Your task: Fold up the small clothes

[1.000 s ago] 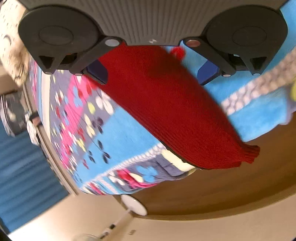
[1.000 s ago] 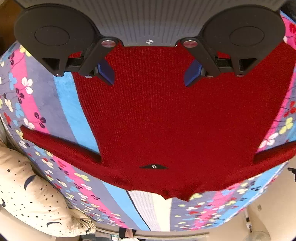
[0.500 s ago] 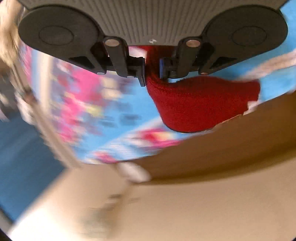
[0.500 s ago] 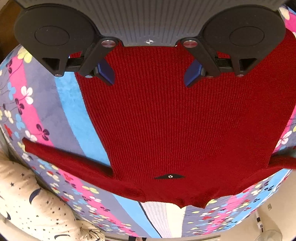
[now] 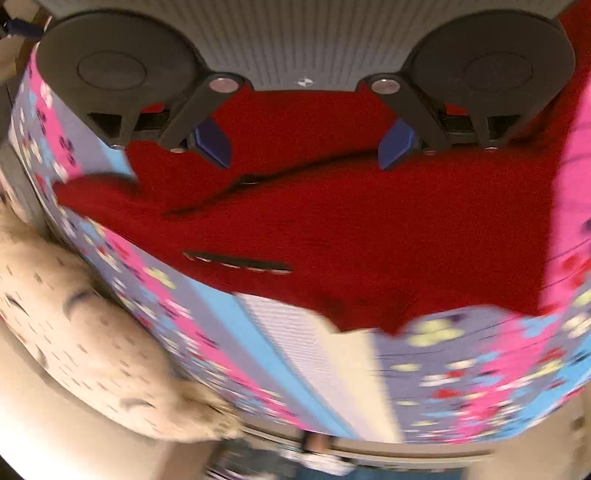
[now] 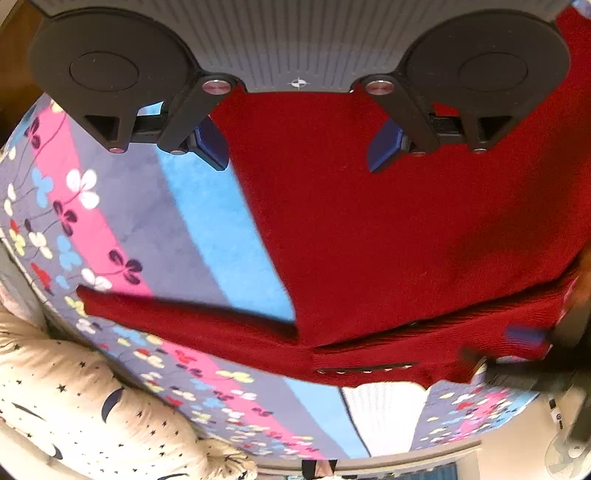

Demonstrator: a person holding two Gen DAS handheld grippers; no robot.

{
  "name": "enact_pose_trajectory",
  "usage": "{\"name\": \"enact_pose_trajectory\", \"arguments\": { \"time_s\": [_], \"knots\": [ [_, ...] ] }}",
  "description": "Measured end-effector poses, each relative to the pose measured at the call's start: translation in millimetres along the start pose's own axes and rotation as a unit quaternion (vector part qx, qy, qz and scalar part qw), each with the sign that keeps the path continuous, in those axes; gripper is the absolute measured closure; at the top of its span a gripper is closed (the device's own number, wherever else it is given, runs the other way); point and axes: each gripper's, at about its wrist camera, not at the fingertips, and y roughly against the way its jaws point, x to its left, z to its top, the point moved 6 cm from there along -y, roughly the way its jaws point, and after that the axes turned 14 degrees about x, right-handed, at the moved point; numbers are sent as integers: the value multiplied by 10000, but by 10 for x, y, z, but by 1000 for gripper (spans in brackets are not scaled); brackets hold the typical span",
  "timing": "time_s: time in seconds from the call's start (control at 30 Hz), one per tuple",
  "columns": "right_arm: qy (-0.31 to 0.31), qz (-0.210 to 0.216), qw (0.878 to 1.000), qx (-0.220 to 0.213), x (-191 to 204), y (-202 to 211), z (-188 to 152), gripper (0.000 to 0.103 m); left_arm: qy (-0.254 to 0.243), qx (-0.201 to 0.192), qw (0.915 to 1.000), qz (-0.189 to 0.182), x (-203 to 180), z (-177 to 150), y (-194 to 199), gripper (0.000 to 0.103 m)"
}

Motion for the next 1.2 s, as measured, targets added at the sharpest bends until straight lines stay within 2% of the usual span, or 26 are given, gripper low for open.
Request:
{"name": "enact_pose_trajectory", "arguments": {
  "time_s": [0.07,0.17,0.23,0.33,0.37,0.4,0.43,0.47,0.53,0.57,0.6,0.63,0.67,0.7,0.77,0.87,1.0,1.1,1.2],
  "knots": [
    [-51,92,9999,-109,-22,-39,153,20,444,-164,9986,215,401,-32,131,8],
    [-219,355,9983,-396,-3,-90,505,20,1130,-344,9900,769,1070,82,355,8],
    [-393,486,9968,-496,20,-116,692,20,1421,-175,9855,908,1380,148,339,8],
    [-659,814,9930,-550,58,-181,886,20,1483,293,9855,775,1527,221,115,8],
    [-803,930,9910,-526,47,-227,925,20,1454,414,9856,753,1536,207,35,10],
    [-908,996,9898,-466,39,-266,933,20,1418,455,9844,938,1547,211,-75,18],
    [-1056,1014,9887,-309,4,-332,937,20,1379,510,9808,1285,1573,204,-172,37],
    [-1183,1018,9876,-192,-37,-373,923,20,1523,605,9778,1306,1676,220,-250,37],
    [-1358,1068,9850,-51,-105,-406,866,20,2057,542,9719,1009,1818,128,-184,37],
    [-1403,1064,9844,-17,-150,-399,824,20,2059,539,9716,1036,1858,117,-141,36],
    [-1421,1048,9843,-20,-174,-387,779,20,1926,525,9727,1186,1840,120,-116,35],
    [-1425,1021,9845,-15,-197,-365,722,20,1822,517,9726,1348,1800,110,-69,28],
    [-1444,1011,9843,-1,-222,-338,674,20,1710,472,9738,1422,1728,98,12,28],
    [-1495,1043,9832,-3,-244,-304,622,20,1586,458,9764,1390,1636,78,104,27],
    [-1642,1208,9790,-62,-295,-157,545,20,1375,473,9820,1208,1452,48,321,11],
    [-1750,1510,9726,-257,-372,189,433,20,1054,160,9862,1268,1120,-199,892,2],
    [-1708,1815,9664,-630,-520,725,251,20,825,-317,9878,1283,604,-818,1747,0],
    [-1694,1932,9617,-949,-653,1112,51,19,1009,-438,9858,1271,312,-1298,2243,0],
    [-1668,2020,9576,-1198,-789,1391,-151,19,1080,-472,9844,1308,107,-1677,2555,0]
  ]
}}
